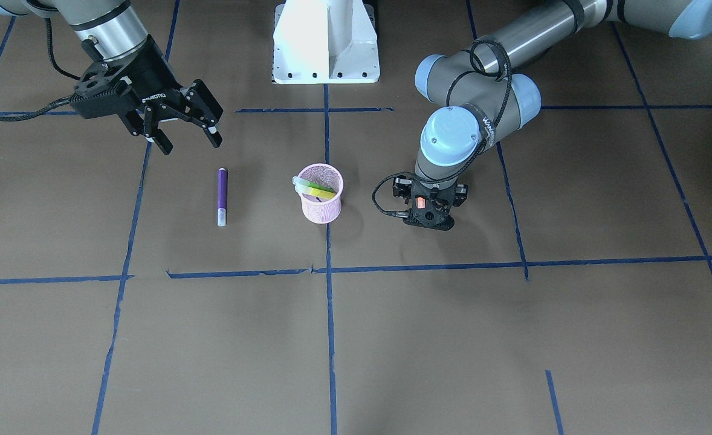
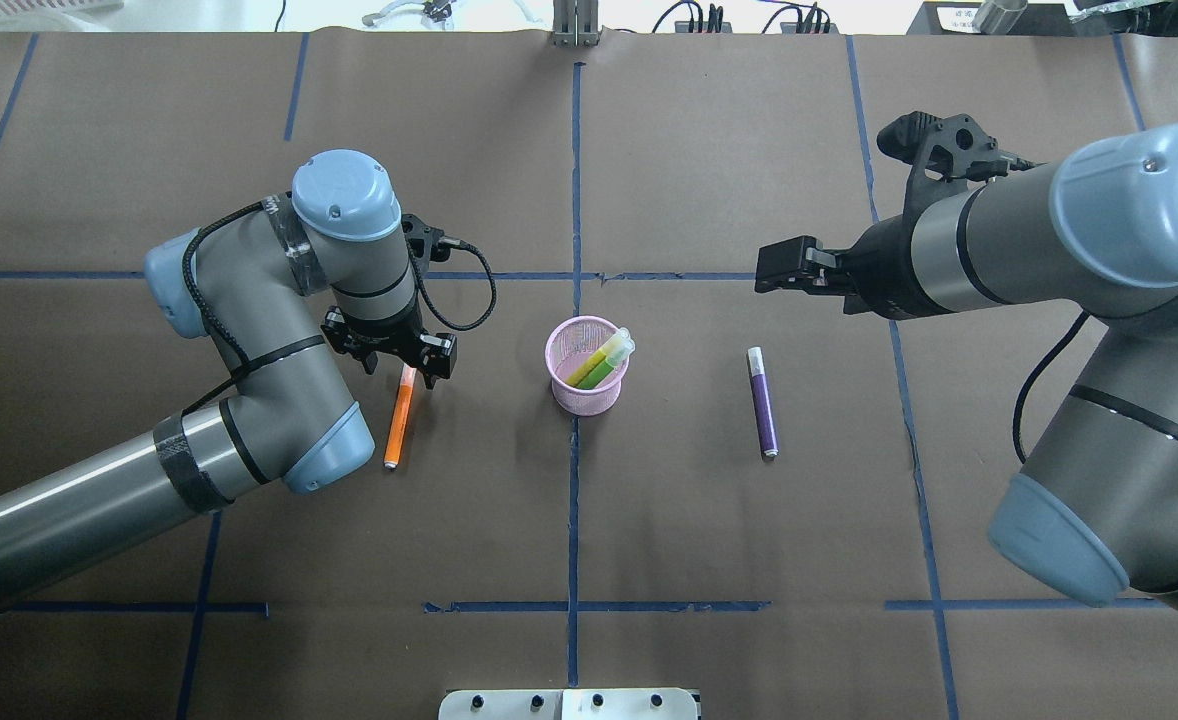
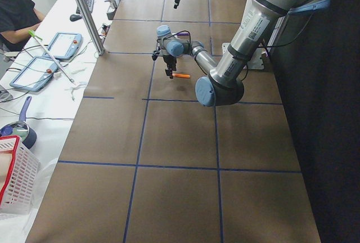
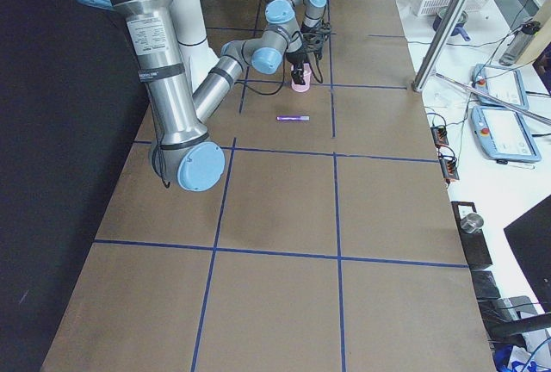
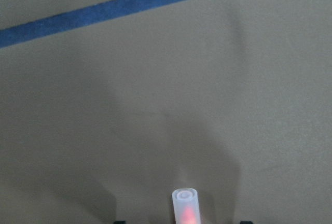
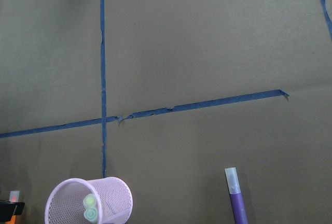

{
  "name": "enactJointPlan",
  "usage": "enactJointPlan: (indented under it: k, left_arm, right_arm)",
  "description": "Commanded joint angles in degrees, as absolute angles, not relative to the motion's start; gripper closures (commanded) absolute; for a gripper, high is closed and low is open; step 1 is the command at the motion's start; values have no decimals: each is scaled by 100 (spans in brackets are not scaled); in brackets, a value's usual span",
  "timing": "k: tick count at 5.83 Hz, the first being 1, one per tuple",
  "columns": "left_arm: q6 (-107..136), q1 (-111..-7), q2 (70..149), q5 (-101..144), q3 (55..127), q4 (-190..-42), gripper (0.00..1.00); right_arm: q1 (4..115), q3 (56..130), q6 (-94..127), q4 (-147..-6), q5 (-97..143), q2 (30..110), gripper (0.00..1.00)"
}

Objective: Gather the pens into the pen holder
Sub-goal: 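Grasp the orange highlighter with the left gripper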

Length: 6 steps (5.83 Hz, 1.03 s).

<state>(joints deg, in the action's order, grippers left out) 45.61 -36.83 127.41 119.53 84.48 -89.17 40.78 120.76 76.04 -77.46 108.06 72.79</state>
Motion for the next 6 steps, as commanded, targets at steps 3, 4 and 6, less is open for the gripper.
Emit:
enactJointPlan:
  k: [3, 4, 6]
  left_arm:
    - [4562, -3665, 12718, 11962, 8455, -8912, 53]
    - [4570, -3665, 12718, 11962, 8455, -8912, 51]
    - [4570, -3639, 12718, 11962, 8455, -8912, 55]
  right_arm:
    - [4087, 12067, 7673, -7752, 10811, 7277, 0]
    - [4096, 12067, 7673, -7752, 10811, 7277, 0]
    - [4096, 12041, 7673, -7752, 10811, 7269, 0]
